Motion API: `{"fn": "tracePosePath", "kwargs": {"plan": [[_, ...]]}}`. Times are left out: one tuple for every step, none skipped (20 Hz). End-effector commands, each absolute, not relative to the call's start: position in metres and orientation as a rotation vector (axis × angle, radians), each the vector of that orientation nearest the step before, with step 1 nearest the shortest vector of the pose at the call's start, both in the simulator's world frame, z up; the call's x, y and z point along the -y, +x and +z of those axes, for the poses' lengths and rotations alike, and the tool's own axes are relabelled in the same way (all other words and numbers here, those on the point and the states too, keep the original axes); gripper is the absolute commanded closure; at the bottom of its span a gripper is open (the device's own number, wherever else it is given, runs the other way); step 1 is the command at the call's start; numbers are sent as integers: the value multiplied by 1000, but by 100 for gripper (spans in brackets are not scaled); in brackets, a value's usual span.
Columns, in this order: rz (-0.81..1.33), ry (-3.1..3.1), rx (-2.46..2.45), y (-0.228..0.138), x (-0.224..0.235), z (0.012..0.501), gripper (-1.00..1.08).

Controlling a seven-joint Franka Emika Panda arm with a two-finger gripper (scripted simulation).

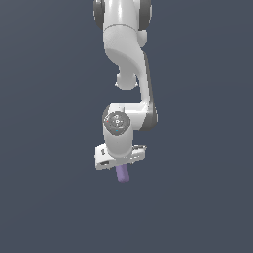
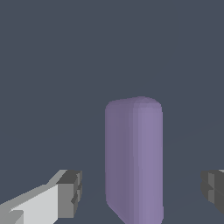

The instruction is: Pick up the object and move it to a goal position.

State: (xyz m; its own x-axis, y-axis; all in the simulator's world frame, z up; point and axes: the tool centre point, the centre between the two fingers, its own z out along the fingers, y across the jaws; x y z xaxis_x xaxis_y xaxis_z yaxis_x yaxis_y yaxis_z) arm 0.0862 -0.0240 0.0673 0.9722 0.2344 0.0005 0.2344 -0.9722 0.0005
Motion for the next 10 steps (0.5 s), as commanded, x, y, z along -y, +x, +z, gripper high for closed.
{"fn": "tracePosePath", "kwargs": {"plan": [[-1,3119,-372,86,24,56,-92],[-1,3119,-372,85,24,50,-92],[-1,3119,-373,85,24,44,-92],[-1,3119,-373,85,24,39,-92],[0,3119,-374,85,24,34,-92],[0,3119,-374,85,24,31,-92],[0,3119,-374,85,24,28,-92],[0,3119,-374,85,24,26,-92],[0,3119,-374,86,24,24,-92],[0,3119,-374,86,24,24,-92]]}}
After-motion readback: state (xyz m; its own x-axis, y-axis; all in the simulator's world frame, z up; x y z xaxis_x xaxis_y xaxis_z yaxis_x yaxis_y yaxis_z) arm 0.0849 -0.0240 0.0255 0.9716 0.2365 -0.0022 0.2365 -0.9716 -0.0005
